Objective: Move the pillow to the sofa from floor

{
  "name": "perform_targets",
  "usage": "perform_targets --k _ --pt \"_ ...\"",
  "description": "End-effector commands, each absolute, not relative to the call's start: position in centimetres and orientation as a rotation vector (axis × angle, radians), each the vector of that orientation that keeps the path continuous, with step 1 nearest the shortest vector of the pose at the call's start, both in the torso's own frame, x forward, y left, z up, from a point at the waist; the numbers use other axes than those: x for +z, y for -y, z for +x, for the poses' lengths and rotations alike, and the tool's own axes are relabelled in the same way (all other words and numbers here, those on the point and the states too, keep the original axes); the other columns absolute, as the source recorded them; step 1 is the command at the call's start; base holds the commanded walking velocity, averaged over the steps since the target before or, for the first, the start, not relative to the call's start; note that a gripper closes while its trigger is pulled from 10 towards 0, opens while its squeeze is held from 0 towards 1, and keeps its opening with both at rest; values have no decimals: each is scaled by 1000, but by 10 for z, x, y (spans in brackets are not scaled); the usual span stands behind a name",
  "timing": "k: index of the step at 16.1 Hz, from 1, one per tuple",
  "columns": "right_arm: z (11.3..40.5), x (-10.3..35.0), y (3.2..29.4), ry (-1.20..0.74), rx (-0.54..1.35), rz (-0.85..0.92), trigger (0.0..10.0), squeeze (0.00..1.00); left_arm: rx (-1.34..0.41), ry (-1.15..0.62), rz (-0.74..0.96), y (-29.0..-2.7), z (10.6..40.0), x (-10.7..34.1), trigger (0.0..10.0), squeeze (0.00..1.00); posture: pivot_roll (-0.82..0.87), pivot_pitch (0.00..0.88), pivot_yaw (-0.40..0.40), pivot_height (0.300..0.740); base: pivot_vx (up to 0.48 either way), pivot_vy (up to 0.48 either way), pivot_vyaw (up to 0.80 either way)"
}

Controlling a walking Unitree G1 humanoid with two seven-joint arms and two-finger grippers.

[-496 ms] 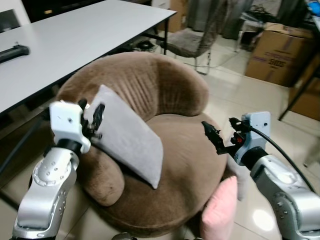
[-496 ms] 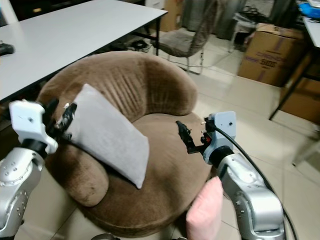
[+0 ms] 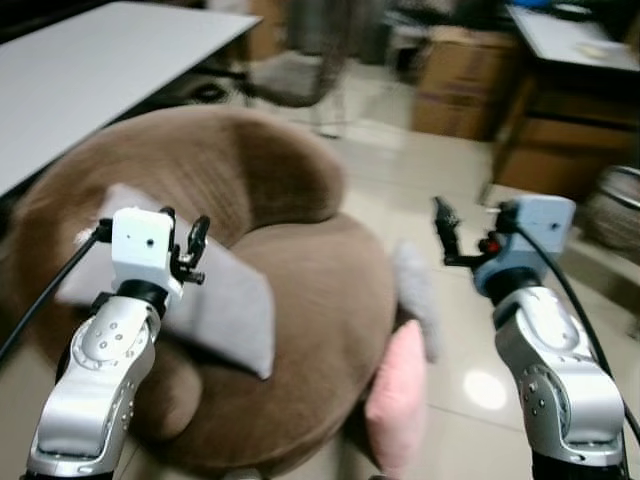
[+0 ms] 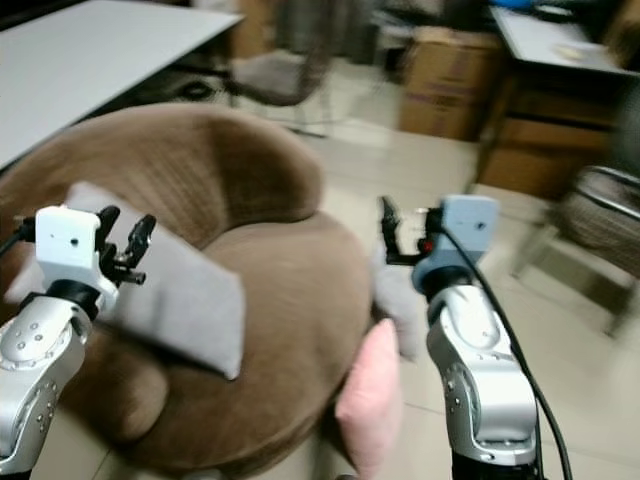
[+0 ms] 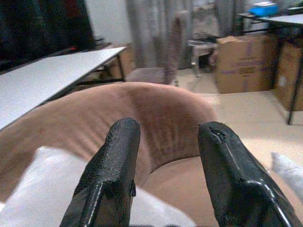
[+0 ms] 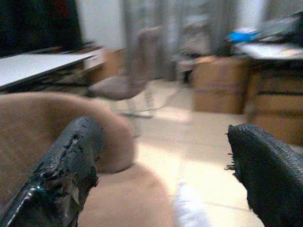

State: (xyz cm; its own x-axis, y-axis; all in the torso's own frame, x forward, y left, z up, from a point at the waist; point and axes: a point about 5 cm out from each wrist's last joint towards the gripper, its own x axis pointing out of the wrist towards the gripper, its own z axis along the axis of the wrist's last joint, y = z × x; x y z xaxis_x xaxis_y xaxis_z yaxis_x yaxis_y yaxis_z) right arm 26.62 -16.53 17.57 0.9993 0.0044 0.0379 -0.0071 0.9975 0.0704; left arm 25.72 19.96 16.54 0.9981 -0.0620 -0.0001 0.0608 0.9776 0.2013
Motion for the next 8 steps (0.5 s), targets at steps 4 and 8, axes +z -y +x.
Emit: perform_targets --k 4,8 --pt "267 172 164 8 16 95 10000 0 -49 3 221 -201 258 169 10000 0 56 0 -28 740 0 0 -800" --pt "265 153 168 -105 17 41 10000 0 -26 7 178 -202 257 166 10000 0 58 0 -28 740 0 0 -800"
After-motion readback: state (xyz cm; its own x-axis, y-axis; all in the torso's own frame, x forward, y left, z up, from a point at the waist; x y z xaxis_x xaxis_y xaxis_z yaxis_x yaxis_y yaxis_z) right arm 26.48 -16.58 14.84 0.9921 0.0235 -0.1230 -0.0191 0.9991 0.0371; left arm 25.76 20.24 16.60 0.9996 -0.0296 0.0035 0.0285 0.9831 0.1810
